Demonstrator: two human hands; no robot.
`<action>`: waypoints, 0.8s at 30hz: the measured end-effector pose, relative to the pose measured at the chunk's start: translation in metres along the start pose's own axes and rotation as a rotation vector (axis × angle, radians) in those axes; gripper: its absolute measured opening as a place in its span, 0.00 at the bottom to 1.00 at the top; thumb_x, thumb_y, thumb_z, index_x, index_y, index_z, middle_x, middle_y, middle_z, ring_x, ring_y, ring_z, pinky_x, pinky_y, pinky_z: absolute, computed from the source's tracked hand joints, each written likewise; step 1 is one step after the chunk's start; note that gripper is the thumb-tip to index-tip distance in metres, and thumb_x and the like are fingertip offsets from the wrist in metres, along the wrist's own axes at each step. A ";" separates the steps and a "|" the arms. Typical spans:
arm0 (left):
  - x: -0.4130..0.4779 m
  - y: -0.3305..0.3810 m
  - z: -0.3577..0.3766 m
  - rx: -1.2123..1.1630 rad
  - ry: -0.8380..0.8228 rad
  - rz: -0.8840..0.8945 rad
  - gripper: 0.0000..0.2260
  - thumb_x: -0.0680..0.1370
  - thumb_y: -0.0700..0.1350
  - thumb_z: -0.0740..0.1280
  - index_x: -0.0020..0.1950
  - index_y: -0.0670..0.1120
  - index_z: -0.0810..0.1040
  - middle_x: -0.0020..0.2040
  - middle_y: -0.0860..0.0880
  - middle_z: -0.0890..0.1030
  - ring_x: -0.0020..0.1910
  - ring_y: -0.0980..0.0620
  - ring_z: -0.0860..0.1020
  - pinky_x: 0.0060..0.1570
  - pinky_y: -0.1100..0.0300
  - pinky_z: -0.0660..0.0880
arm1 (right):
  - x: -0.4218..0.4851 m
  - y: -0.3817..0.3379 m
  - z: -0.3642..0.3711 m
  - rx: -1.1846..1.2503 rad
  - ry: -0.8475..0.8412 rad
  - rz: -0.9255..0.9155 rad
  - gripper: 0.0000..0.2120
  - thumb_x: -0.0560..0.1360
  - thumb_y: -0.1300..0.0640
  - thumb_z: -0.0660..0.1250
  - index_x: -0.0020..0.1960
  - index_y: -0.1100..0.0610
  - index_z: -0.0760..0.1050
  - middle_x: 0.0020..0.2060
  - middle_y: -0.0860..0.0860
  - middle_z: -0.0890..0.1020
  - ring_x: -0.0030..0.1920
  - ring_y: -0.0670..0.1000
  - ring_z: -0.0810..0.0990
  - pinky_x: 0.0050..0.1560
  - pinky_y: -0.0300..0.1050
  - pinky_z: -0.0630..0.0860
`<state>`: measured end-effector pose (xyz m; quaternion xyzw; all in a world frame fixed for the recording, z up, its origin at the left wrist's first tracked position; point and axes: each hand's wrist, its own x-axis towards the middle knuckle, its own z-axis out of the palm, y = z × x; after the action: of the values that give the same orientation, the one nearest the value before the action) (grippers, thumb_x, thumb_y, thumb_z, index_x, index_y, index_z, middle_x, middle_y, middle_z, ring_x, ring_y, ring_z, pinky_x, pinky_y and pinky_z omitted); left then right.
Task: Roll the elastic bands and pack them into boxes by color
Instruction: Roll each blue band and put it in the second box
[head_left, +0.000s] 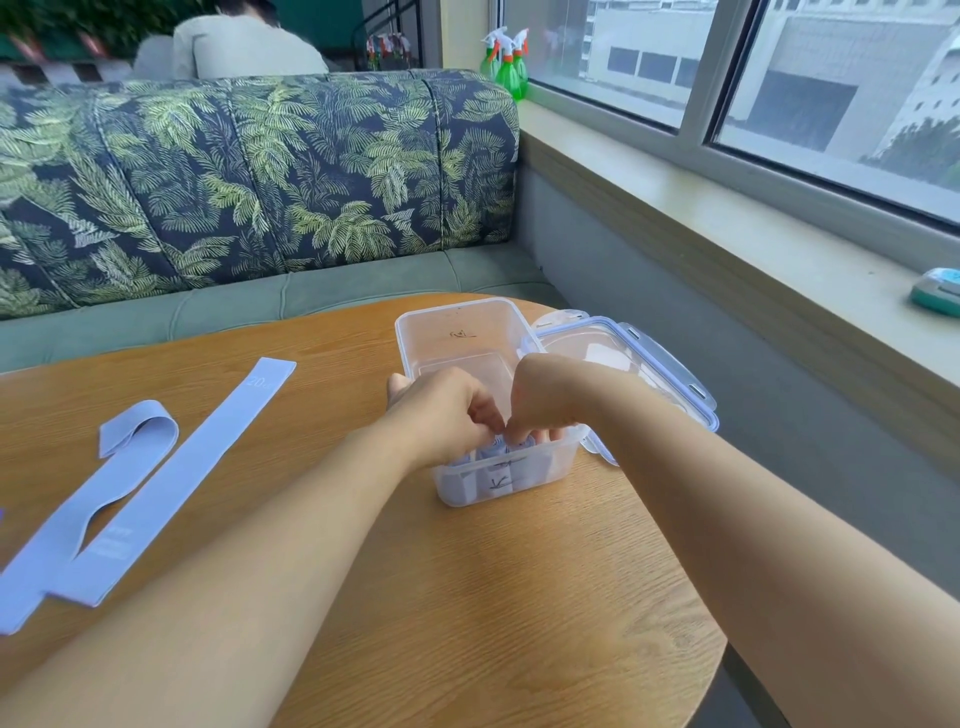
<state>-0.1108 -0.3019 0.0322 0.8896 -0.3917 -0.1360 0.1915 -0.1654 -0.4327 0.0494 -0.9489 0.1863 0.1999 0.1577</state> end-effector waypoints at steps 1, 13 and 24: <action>0.000 0.000 -0.001 0.003 0.002 0.001 0.05 0.77 0.49 0.69 0.45 0.58 0.84 0.34 0.60 0.77 0.46 0.58 0.73 0.57 0.53 0.57 | 0.000 0.000 0.000 0.007 -0.005 0.004 0.13 0.72 0.55 0.74 0.35 0.55 0.72 0.31 0.49 0.80 0.31 0.47 0.79 0.36 0.39 0.76; -0.004 0.000 -0.007 -0.009 0.030 0.001 0.06 0.76 0.48 0.69 0.41 0.58 0.81 0.32 0.61 0.75 0.43 0.62 0.71 0.51 0.55 0.56 | -0.003 0.002 -0.002 0.022 0.024 0.078 0.11 0.77 0.60 0.66 0.36 0.58 0.72 0.33 0.51 0.82 0.30 0.47 0.79 0.30 0.39 0.73; -0.007 0.000 -0.009 -0.001 0.040 -0.007 0.04 0.76 0.49 0.70 0.43 0.57 0.83 0.34 0.61 0.76 0.46 0.61 0.73 0.55 0.55 0.58 | -0.005 0.001 -0.001 -0.010 0.005 0.124 0.09 0.76 0.61 0.67 0.36 0.57 0.76 0.26 0.46 0.78 0.28 0.43 0.77 0.33 0.37 0.74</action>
<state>-0.1119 -0.2941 0.0410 0.8934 -0.3848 -0.1189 0.1992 -0.1696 -0.4321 0.0524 -0.9367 0.2443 0.2080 0.1399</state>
